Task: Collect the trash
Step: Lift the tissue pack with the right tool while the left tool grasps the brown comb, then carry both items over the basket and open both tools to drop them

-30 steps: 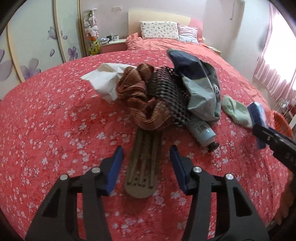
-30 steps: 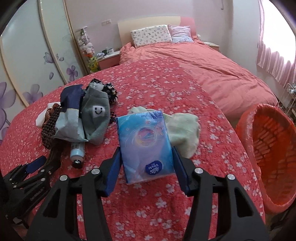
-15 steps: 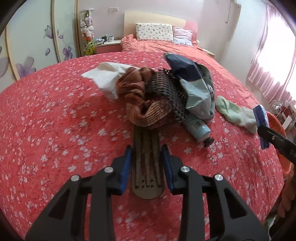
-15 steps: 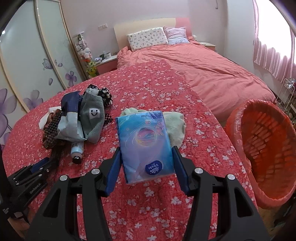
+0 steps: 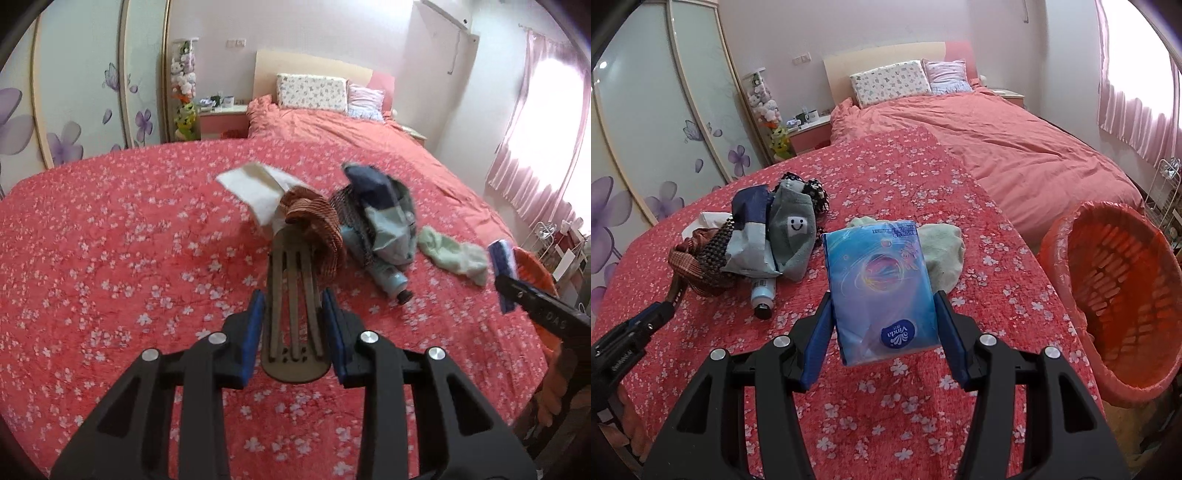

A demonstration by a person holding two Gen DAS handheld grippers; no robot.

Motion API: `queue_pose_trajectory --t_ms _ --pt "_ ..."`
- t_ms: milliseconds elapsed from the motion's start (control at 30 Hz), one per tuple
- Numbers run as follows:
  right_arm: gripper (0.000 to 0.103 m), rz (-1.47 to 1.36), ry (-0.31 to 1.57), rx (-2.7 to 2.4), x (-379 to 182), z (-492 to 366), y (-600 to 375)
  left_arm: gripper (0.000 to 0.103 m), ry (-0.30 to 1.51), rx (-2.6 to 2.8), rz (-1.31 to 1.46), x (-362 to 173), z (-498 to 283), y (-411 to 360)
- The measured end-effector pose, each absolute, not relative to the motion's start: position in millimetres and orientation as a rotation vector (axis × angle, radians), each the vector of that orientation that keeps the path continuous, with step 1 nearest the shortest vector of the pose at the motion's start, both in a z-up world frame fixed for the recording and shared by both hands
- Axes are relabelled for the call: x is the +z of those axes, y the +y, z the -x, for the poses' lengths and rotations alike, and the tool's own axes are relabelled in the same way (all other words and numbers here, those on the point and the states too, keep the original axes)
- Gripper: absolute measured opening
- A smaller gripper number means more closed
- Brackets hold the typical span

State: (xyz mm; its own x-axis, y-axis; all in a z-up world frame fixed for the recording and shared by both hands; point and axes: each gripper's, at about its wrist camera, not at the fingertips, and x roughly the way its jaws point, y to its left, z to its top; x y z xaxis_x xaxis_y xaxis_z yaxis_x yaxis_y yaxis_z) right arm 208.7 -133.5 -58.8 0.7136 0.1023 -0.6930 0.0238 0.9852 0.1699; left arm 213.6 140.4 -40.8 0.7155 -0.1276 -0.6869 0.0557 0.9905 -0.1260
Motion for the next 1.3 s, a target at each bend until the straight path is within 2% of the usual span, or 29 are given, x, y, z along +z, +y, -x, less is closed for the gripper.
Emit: queue_pose_trajectory --t_ms 700,1300 --pt "0.054 -0.176 0.662 0.011 -28.4 -180.9 -159.2 0.032 0.619 -0.214 0.058 25.6 -197.7 73.4" --pt "0.054 -0.244 0.605 -0.105 -22.7 -164.8 -218.1 0.032 0.595 -0.350 0.023 33.3 -211.8 -4.7"
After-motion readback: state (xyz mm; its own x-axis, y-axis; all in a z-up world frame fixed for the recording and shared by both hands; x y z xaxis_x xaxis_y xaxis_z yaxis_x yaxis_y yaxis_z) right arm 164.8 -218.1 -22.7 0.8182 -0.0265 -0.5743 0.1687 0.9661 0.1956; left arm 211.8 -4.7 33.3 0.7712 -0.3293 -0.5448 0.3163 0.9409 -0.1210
